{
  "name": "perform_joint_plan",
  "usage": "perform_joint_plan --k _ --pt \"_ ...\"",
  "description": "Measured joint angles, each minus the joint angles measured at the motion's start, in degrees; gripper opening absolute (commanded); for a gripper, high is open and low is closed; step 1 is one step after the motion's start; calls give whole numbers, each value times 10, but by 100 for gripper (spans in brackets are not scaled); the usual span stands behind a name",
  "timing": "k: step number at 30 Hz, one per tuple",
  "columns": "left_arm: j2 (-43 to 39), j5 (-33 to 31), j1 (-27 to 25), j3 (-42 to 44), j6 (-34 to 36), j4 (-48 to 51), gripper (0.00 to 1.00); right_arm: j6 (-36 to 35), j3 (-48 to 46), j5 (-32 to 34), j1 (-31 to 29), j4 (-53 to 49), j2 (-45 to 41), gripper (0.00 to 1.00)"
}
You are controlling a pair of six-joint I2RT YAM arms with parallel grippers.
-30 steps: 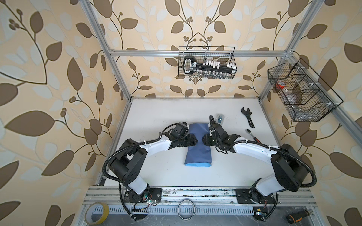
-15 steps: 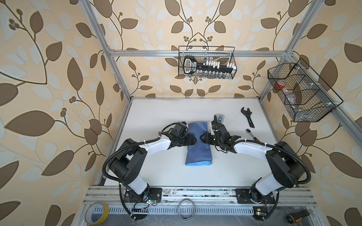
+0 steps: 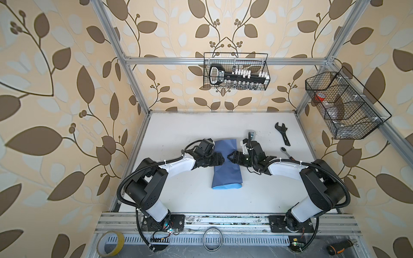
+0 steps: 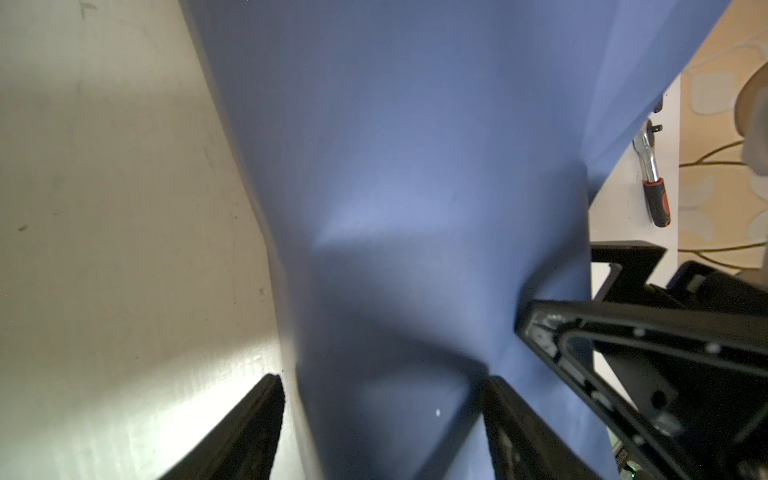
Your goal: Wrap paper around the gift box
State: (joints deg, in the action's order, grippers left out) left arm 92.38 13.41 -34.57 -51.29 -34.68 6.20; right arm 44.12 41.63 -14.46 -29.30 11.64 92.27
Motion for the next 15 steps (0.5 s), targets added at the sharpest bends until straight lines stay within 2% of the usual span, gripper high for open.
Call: perform_joint_plan --k 3,8,15 --pt "3 0 0 -8 -1 9 77 -9 -9 -7 14 -9 -19 85" --pt "16 -1 0 -29 -4 25 80 -38 -23 11 20 -36 -93 86" --pt "16 -24 0 -58 -14 85 93 -78 -71 49 2 -53 -170 86"
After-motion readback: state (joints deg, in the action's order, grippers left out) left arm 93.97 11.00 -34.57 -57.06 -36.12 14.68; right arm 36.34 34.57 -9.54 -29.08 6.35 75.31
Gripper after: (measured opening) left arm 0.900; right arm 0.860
